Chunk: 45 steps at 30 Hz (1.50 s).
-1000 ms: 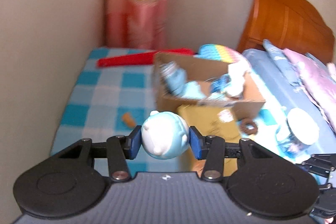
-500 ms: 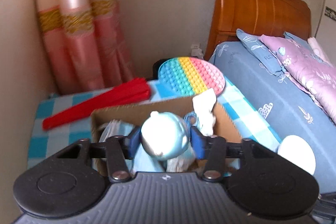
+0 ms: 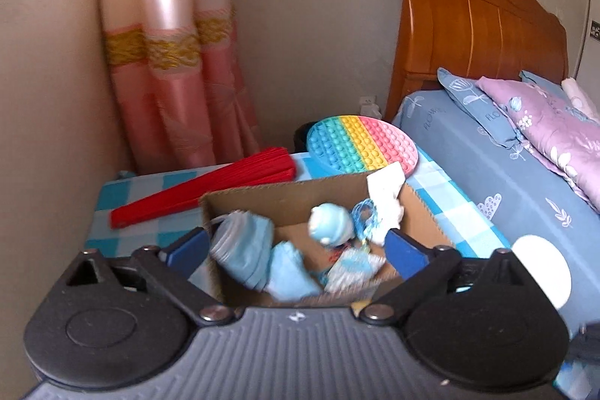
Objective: Organize soft objects
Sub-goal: 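Carry the beige cloth into the box and open the right tool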
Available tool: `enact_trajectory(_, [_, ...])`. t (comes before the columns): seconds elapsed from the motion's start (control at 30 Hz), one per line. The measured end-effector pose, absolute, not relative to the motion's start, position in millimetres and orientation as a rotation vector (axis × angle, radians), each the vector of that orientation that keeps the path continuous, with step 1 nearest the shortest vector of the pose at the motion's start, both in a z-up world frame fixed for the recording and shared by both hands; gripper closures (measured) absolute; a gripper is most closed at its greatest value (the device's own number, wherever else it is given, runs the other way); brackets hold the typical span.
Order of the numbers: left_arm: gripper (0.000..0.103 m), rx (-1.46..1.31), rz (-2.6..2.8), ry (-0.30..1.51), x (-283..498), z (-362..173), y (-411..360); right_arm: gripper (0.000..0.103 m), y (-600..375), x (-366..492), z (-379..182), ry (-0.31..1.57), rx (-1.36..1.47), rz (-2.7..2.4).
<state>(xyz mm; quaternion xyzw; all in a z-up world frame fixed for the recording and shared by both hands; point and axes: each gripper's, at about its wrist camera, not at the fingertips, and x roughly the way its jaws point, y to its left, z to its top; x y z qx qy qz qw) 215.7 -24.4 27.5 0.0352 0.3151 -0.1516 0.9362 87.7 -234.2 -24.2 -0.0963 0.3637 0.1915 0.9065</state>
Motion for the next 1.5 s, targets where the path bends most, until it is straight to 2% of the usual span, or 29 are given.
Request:
enact_trajectory(0.13, [0.001,0.079,-0.255,0.617,181.8,26.3,-9.2,0.071,-231.1,94.6,-19.9,0.755,-0.202,0.401])
enact_trajectory(0.4, [0.001,0.065,-0.211,0.687,140.5,3.8,10.6,0.071,-216.5,123.2,2.0,0.719,-0.272,0.415])
enact_trajectory(0.67, [0.001,0.093,-0.144,0.652,108.3,-9.7,16.6,0.071,-204.0,178.3,18.8,0.702,-0.289,0.389])
enact_trajectory(0.9, [0.001,0.079,-0.125,0.691,97.9,-21.8,23.9,0.070,-188.6,234.2,36.2,0.677,-0.309,0.364])
enact_trajectory(0.97, [0.001,0.076,-0.118,0.691,96.1,-21.9,26.2,0.066,-184.8,244.6,36.6,0.672,-0.316,0.353])
enact_trajectory(1.03, [0.001,0.074,-0.110,0.692,95.2,-22.5,28.3,0.033,-182.9,251.7,35.5,0.665,-0.317,0.330])
enact_trajectory(1.13, [0.001,0.069,-0.099,0.692,94.7,-22.2,31.2,0.013,-183.5,250.2,35.5,0.656,-0.298,0.312])
enact_trajectory(1.33, [0.001,0.053,-0.100,0.692,95.2,-23.7,35.4,0.002,-184.6,223.4,37.2,0.653,-0.301,0.296])
enact_trajectory(1.5, [0.001,0.041,-0.102,0.694,93.9,-25.4,38.5,0.000,-185.3,198.1,36.1,0.671,-0.301,0.284])
